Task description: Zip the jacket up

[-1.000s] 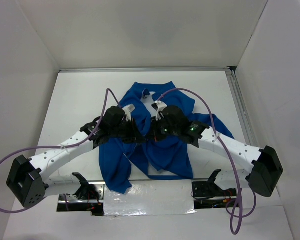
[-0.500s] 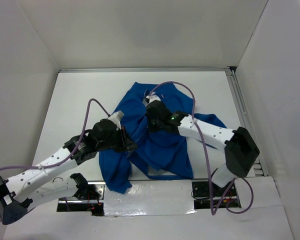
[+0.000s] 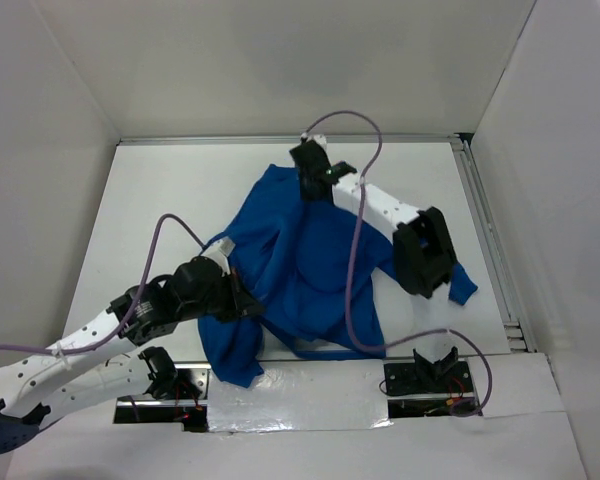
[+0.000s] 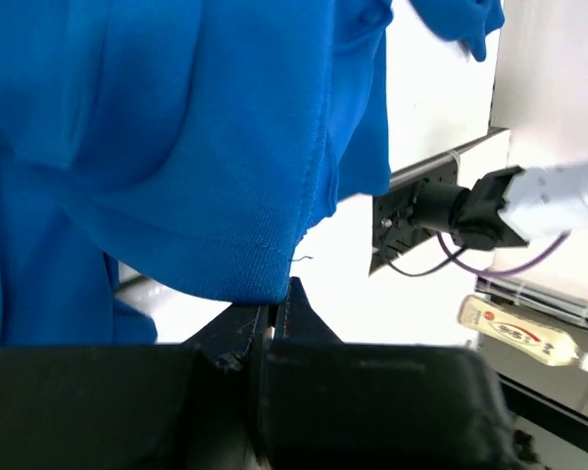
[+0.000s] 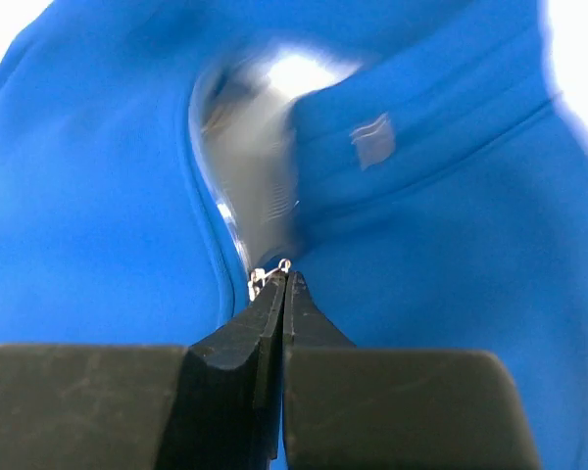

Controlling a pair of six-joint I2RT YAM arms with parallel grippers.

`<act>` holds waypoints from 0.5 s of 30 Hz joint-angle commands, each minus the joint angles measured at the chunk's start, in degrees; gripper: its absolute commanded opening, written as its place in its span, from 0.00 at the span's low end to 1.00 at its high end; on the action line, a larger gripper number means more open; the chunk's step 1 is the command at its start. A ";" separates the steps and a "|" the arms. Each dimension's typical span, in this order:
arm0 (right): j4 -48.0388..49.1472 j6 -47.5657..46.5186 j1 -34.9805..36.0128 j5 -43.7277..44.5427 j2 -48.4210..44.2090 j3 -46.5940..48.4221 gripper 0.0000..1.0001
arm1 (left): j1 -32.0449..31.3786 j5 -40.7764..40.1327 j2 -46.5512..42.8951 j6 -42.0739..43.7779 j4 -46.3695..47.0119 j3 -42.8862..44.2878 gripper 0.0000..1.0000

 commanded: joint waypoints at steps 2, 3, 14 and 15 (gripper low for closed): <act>-5.40 -2.72 -13.30 12.01 16.12 23.15 0.00 | -3.01 4.80 -3.07 -3.39 -5.95 -1.23 0.00; -6.90 -3.07 -15.25 11.57 19.28 34.33 0.00 | -3.36 4.88 -4.03 -3.91 -6.99 -1.23 0.00; 10.22 -6.13 -27.14 -9.59 18.97 33.66 0.33 | -5.12 4.54 -5.18 -6.91 -10.17 -4.66 0.07; 9.96 -7.02 -27.05 -11.01 18.70 34.96 0.48 | -5.12 4.10 -4.83 -6.38 -9.82 -4.48 0.47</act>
